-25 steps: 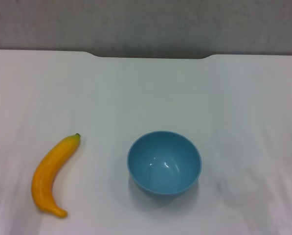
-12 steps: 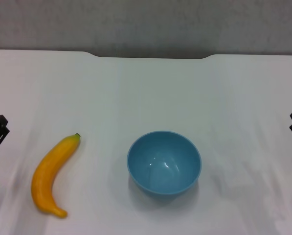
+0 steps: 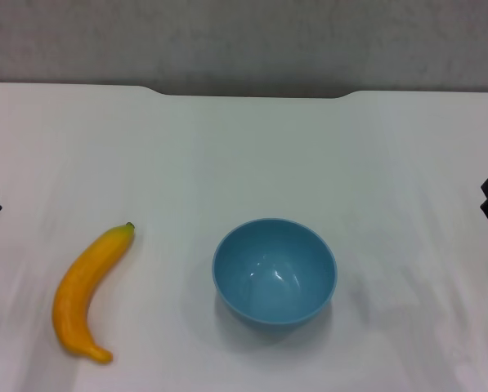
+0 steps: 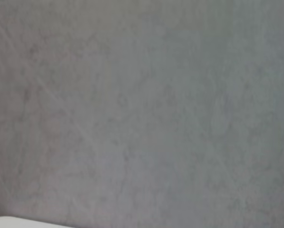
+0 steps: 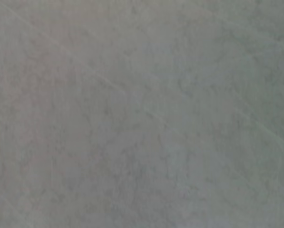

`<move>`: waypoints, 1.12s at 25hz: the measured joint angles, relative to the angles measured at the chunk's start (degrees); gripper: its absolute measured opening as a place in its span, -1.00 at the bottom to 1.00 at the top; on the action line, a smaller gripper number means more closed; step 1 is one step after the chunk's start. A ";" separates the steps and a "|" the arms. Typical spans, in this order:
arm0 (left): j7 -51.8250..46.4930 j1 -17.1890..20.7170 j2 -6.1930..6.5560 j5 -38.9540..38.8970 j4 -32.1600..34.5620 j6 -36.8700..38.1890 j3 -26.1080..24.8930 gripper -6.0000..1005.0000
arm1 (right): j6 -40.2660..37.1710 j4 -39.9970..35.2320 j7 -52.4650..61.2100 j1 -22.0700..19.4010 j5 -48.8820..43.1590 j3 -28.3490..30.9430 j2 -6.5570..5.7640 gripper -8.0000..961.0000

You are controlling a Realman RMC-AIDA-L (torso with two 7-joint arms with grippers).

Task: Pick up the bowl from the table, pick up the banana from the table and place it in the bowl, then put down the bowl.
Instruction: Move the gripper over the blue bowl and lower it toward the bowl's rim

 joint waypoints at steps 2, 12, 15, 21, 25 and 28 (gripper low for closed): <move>0.36 0.46 -0.01 -0.05 -0.21 -0.32 -0.08 0.77 | 0.00 0.03 -0.07 -0.15 0.00 0.02 0.03 0.49; -4.42 2.92 1.09 3.87 -6.23 4.83 0.23 0.77 | 8.21 -5.28 1.03 -0.42 -1.88 -0.06 -0.79 0.49; -6.26 3.93 1.55 7.03 -10.51 9.90 -0.22 0.77 | 16.07 -10.55 1.03 -0.12 -5.62 1.23 -1.76 0.49; -9.02 9.75 1.58 15.41 -28.34 25.89 -2.59 0.77 | 33.40 -24.12 1.01 -1.44 -12.53 6.46 -3.69 0.48; -13.93 12.69 1.06 20.57 -38.16 34.60 -3.40 0.77 | 51.40 -37.88 0.59 -4.62 -20.39 12.90 -3.72 0.48; -22.82 14.30 1.31 27.00 -44.80 41.23 -3.23 0.77 | 65.20 -47.63 0.48 -6.19 -26.33 16.82 -2.49 0.48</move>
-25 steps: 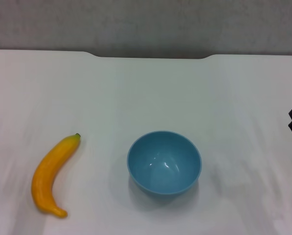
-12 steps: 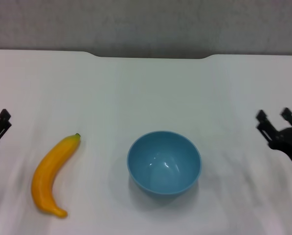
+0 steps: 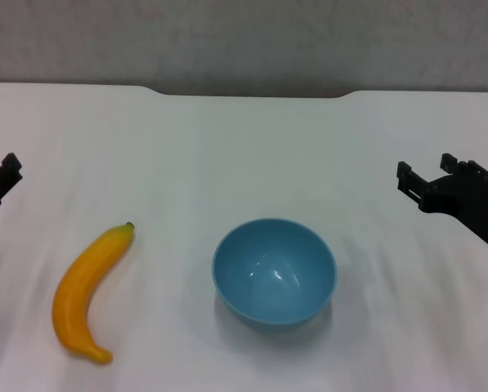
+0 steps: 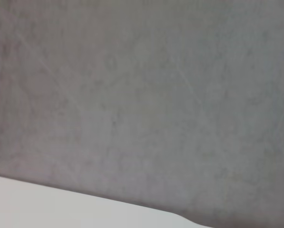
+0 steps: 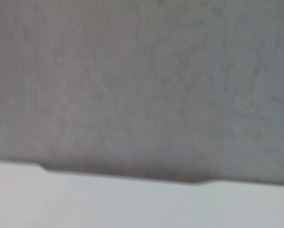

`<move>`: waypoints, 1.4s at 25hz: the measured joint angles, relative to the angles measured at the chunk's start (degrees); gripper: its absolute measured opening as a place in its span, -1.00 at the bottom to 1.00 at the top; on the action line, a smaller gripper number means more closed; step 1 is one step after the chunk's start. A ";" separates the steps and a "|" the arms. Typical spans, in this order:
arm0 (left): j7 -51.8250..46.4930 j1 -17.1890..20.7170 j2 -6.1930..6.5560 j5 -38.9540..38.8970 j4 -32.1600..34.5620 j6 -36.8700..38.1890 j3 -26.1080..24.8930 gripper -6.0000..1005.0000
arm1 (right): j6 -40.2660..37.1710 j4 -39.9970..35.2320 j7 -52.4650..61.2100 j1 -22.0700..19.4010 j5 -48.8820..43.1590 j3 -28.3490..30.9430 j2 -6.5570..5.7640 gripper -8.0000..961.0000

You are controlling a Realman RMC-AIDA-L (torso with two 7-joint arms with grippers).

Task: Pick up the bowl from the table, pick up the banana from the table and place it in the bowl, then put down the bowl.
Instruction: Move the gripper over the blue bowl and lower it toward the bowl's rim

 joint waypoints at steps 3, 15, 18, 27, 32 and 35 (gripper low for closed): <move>-9.47 1.77 0.10 8.35 -6.21 4.80 0.09 0.77 | 13.54 -6.85 -1.06 0.37 -3.49 2.35 1.52 0.48; -25.46 -1.15 0.03 28.48 -11.74 19.81 4.01 0.77 | 34.78 -12.15 -4.09 9.13 0.15 3.49 1.93 0.48; -24.50 -2.47 0.20 28.54 -11.17 23.92 5.50 0.77 | 35.21 -10.99 -4.23 10.55 1.47 3.06 1.97 0.48; -12.35 -7.55 -0.46 24.09 -12.46 42.21 9.35 0.77 | 35.04 -8.80 -4.45 12.25 2.73 2.28 2.04 0.47; -0.77 -8.49 -0.57 10.10 -16.03 49.36 10.17 0.77 | 35.12 -8.42 -4.38 12.79 2.73 0.72 2.04 0.47; 8.47 -8.12 -0.50 1.07 -19.65 53.90 9.84 0.77 | 35.62 -8.22 -4.01 13.39 2.74 -0.01 2.10 0.46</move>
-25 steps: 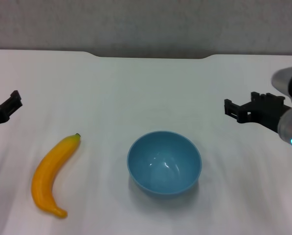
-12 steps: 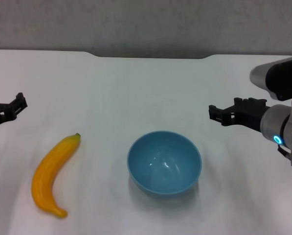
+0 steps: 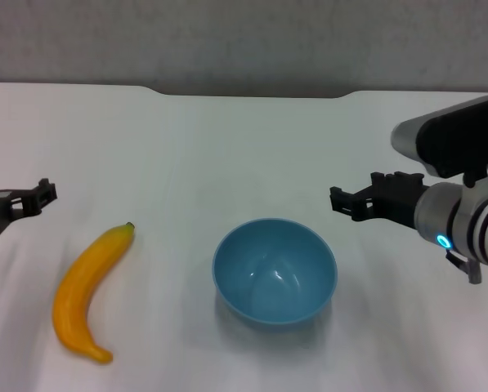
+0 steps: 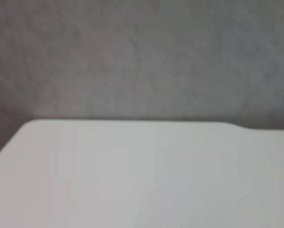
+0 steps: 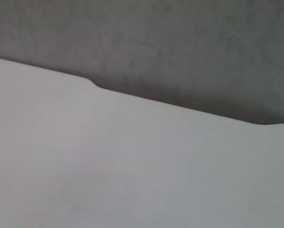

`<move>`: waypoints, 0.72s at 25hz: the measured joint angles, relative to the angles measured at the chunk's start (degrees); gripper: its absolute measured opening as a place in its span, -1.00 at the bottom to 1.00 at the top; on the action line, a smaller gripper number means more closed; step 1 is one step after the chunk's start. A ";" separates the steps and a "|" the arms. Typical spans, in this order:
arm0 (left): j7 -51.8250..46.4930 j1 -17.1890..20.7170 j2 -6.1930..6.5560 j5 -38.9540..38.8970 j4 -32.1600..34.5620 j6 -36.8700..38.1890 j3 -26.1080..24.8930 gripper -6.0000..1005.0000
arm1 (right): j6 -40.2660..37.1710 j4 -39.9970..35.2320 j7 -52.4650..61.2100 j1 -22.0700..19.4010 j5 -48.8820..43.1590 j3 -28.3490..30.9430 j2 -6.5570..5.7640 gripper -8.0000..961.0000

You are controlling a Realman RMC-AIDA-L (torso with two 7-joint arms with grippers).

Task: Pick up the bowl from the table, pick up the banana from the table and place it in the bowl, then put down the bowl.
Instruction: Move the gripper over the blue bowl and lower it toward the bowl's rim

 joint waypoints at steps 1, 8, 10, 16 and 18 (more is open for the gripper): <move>0.00 0.00 0.00 0.00 0.00 0.00 0.00 0.77 | 0.23 0.06 0.07 0.23 0.03 -0.27 0.05 0.46; 8.42 0.16 -0.03 -9.75 -4.00 4.35 -0.12 0.77 | 1.43 2.43 0.10 2.17 3.33 -2.48 0.09 0.45; 9.06 0.26 -0.03 -10.33 -4.07 4.34 -0.17 0.77 | 1.23 3.14 0.10 2.18 3.76 -2.89 0.10 0.45; 9.30 0.31 0.04 -10.48 -3.66 4.63 -0.40 0.77 | 1.16 4.60 0.20 2.20 5.60 -3.68 0.19 0.44; 9.31 0.36 0.04 -10.48 -3.66 4.64 -0.57 0.77 | 1.05 4.93 0.21 2.20 5.74 -3.70 0.20 0.44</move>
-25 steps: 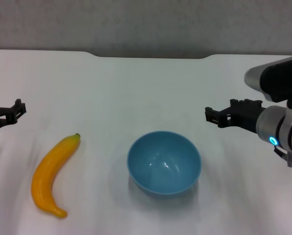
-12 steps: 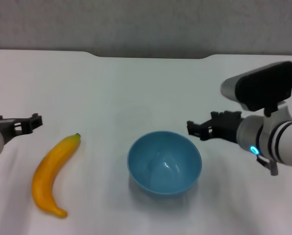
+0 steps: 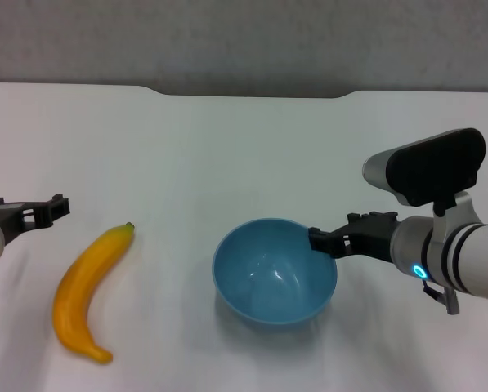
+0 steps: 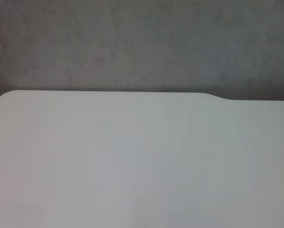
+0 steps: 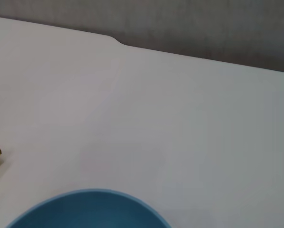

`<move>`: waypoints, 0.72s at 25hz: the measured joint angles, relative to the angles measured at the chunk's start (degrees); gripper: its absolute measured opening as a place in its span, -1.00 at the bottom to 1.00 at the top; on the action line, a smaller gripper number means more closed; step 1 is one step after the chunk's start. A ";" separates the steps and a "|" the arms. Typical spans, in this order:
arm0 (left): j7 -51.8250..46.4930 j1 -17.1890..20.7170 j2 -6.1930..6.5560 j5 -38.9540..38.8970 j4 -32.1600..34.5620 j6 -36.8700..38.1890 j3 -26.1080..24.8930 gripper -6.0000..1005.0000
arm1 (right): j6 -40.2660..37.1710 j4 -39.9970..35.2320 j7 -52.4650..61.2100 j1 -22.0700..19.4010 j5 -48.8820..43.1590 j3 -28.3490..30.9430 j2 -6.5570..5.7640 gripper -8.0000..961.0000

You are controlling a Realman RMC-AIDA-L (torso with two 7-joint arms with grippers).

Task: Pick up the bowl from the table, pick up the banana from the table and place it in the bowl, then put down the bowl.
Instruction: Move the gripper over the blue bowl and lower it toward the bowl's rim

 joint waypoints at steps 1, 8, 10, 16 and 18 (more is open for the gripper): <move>0.00 0.01 -0.01 0.02 0.00 0.01 -0.14 0.77 | -0.07 0.20 0.01 -0.01 0.02 -0.04 0.00 0.44; 0.00 0.53 -0.08 0.39 0.08 -0.04 -0.68 0.77 | -2.40 2.95 1.30 0.09 0.50 -2.17 0.21 0.43; 0.00 0.61 -0.09 0.44 0.14 -0.12 -0.73 0.77 | -2.83 3.42 1.43 0.12 0.92 -2.28 0.19 0.43; 0.00 0.62 -0.15 0.44 0.61 -0.26 -0.80 0.77 | -4.14 5.83 1.51 0.28 2.29 -2.98 0.24 0.42; 0.00 0.62 -0.20 0.44 0.78 -0.41 -0.86 0.77 | -4.48 6.95 1.52 0.56 2.69 -3.00 0.23 0.42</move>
